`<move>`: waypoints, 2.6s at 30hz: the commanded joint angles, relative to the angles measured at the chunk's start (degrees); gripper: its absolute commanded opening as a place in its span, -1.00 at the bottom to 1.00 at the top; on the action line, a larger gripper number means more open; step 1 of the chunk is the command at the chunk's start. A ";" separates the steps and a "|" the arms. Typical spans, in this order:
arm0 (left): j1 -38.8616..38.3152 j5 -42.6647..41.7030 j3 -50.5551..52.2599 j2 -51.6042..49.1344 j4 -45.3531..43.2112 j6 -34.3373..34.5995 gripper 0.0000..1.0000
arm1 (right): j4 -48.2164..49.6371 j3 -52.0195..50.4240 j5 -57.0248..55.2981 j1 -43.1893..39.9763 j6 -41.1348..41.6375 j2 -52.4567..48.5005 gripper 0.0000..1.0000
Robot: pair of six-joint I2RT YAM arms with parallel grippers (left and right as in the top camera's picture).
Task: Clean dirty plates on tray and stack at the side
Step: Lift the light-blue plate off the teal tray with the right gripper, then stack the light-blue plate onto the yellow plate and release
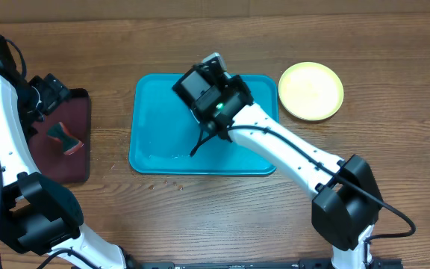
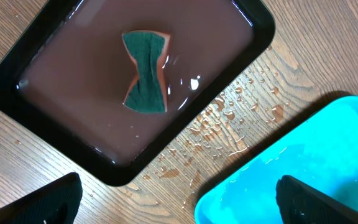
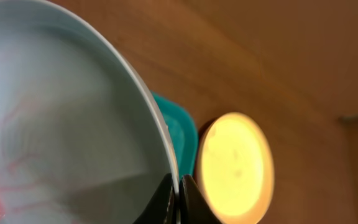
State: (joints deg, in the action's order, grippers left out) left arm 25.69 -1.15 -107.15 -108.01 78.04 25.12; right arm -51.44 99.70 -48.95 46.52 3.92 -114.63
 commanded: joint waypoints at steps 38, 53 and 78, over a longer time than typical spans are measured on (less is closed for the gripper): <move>-0.13 -0.35 0.24 -0.33 -0.09 0.63 1.00 | 1.60 1.66 23.04 -15.54 11.23 2.12 -0.93; -0.13 -0.37 0.24 -0.33 -0.09 0.63 1.00 | -5.99 -0.70 60.81 -54.01 16.44 2.12 -0.92; -0.13 -0.37 0.24 -0.33 -0.09 0.63 1.00 | 9.11 -16.06 59.45 -53.66 15.39 -1.70 -0.21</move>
State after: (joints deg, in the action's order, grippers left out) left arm 25.67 -1.32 -107.15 -108.01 78.02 25.15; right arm -42.87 83.88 10.02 -8.34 19.16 -116.07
